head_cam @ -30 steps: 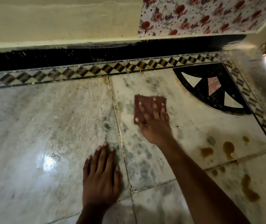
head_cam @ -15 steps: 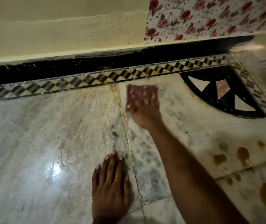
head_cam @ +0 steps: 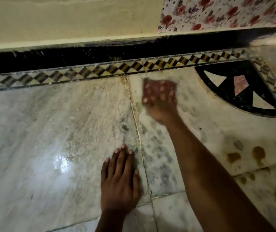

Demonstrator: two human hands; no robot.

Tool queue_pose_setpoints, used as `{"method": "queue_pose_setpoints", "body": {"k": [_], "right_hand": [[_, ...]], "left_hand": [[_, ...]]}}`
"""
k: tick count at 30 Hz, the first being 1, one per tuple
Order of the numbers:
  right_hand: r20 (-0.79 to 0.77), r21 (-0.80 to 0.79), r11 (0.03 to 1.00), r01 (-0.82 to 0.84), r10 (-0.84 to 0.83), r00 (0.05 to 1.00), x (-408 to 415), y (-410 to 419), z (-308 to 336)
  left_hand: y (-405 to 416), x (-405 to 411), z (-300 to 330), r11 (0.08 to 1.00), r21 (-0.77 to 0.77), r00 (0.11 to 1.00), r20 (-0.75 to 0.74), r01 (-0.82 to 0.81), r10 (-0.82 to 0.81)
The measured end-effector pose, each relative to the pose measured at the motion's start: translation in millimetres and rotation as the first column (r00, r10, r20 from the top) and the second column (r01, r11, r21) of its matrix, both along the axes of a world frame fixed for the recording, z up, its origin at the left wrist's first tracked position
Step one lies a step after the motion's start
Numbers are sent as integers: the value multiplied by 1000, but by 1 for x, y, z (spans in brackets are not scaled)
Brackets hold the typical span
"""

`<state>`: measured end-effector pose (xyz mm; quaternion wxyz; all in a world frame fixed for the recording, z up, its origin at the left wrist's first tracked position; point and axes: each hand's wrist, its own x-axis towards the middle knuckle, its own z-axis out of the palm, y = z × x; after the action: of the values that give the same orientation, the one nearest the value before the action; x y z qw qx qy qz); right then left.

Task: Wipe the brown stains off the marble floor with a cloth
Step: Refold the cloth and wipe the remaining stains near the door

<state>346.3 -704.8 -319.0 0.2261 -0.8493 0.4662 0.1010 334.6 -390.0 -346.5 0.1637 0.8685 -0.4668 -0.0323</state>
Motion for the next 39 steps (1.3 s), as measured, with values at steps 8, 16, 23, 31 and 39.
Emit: {"method": "queue_pose_setpoints", "body": {"k": [8,16,23,31,39], "right_hand": [[-38,-103,977,184,-189,981,-146,68,-1],[-73,-17,993,116,-116,991,-78,4,4],[-93,-75,972,223,-229,969,-190,49,0],[-71,-40,978,202,-205,976,-101,-3,-1],[-71,-157,883,441,-456,887,-178,29,-7]], "left_hand": [[-2,0,7,1000,10,1000,-1,18,-18],[-2,-2,6,1000,20,1000,8,12,-12],[-3,-2,8,1000,13,1000,26,15,-15],[-2,-1,5,1000,4,999,43,9,-9],[-2,0,7,999,27,999,40,25,-26]]}}
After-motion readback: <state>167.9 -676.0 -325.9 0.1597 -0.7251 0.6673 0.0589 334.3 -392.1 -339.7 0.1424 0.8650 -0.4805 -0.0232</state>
